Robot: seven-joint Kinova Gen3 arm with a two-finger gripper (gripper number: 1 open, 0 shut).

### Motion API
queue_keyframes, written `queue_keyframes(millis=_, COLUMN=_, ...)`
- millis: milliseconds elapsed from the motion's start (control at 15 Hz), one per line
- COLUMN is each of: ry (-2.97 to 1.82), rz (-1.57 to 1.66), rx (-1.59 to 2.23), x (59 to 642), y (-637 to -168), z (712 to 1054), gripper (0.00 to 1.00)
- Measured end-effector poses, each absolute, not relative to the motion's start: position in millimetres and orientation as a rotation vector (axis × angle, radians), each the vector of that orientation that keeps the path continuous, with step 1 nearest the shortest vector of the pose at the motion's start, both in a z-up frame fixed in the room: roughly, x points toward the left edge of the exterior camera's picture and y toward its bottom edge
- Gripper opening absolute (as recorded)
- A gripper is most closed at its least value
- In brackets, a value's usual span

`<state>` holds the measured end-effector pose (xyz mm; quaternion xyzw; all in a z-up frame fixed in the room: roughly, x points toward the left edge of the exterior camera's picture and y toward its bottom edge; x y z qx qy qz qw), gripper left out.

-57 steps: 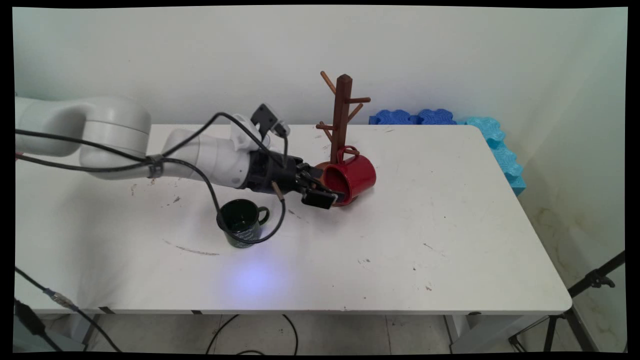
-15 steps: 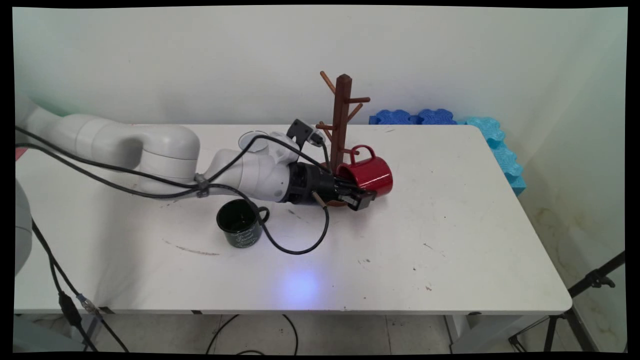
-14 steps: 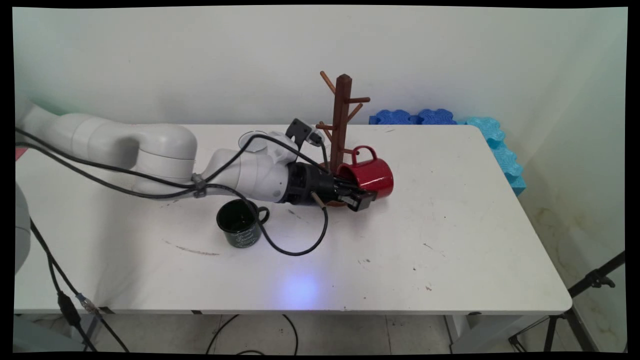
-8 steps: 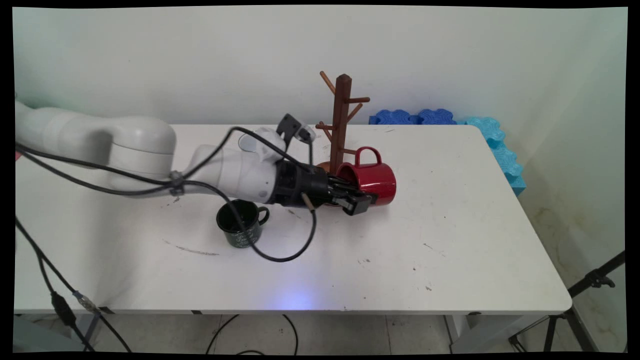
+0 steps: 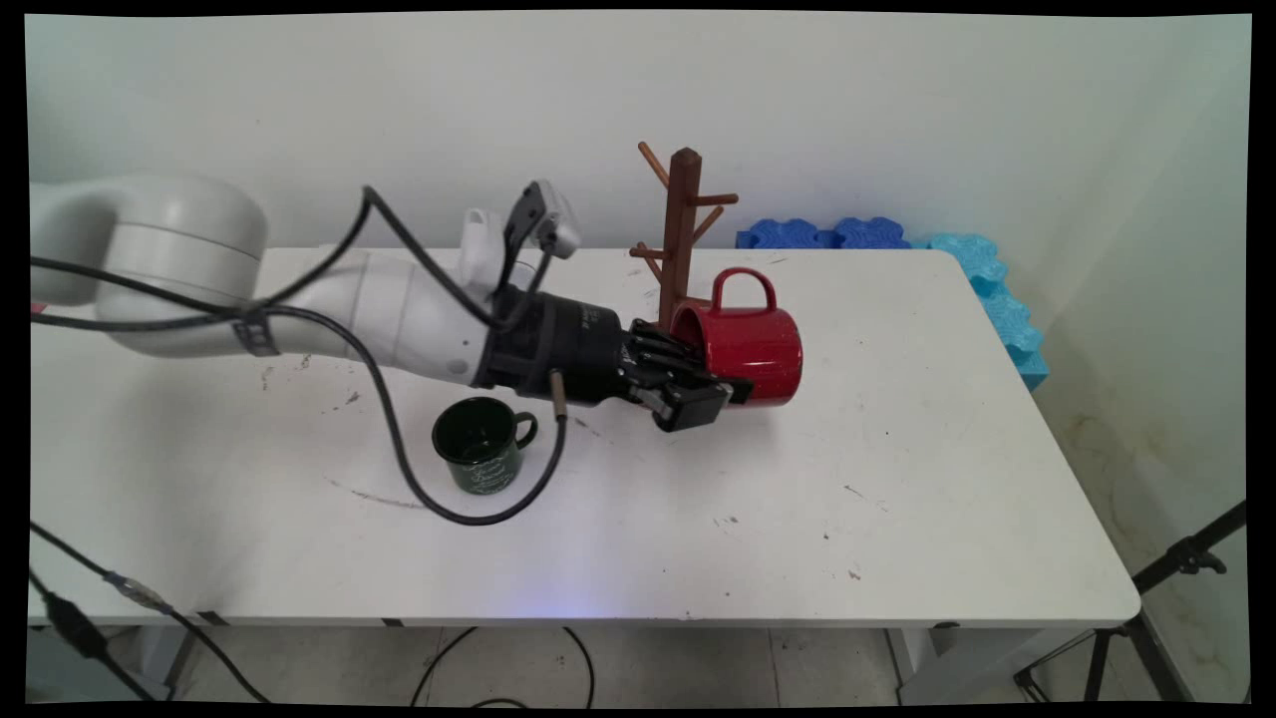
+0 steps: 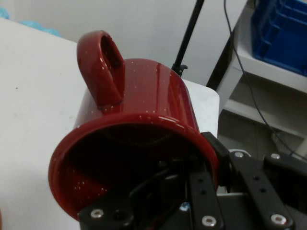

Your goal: Place the picked object on the table

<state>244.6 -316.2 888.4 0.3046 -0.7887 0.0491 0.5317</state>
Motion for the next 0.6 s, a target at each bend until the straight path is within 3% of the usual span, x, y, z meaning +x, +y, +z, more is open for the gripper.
queue_keyframes(millis=600, ry=-2.128, rz=0.337, rx=0.845, x=320.5, y=-312.0, z=906.4, gripper=0.00)
